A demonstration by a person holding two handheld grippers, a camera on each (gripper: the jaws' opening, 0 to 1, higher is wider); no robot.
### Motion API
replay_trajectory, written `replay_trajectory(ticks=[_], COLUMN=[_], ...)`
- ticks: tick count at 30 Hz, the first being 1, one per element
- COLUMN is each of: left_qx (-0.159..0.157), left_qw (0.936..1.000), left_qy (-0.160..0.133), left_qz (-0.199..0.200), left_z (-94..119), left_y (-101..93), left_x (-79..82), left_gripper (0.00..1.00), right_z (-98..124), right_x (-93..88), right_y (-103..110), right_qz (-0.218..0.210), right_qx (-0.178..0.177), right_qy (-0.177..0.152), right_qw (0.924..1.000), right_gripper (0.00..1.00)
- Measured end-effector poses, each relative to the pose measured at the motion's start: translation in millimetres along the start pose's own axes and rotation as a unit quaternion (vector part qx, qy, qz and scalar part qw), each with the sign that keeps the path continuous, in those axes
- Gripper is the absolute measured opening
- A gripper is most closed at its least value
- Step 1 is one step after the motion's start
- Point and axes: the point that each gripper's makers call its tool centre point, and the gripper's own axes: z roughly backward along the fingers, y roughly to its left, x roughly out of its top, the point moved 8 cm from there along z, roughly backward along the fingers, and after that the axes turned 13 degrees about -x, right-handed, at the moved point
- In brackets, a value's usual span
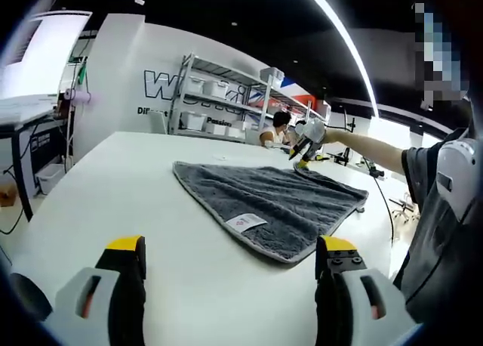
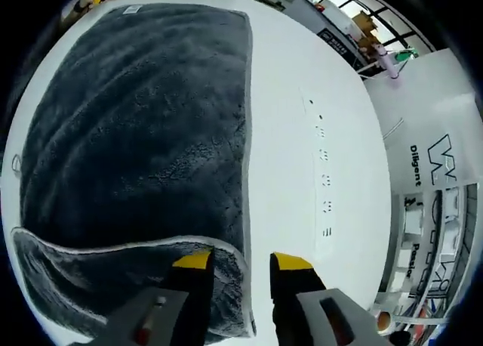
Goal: Fold the towel on the table until its edges align and the towel forms a compact rectangular stack.
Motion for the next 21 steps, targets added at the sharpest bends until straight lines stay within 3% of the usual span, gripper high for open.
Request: replay_trajectory(ticks=[8,11,21], left_qx=[0.001,0.002,-0.002], left_qw=[1.0,1.0,1.0], left_qy=[-0.001,0.0,-0.003], left_qz=[0.001,-0.001,-0.002], left_z=[1,2,2], left_y=[1.1,1.4,0.8], left_x=[1.2,2.0,2.3], left_gripper=[0.98,0.98,0.98], right_z=[-5,0,21], right_x=[8.0,12.0,12.8], right_y=[5,1,-23], right_qz=[0.024,0.028,0.006], right_qx=[0.027,0.021,-0.059], right_qy=[0.0,-0.011,-0.028], right_qw=[0.9993,0.9993,0.9979], right_gripper=[0.09,0.03,0.03])
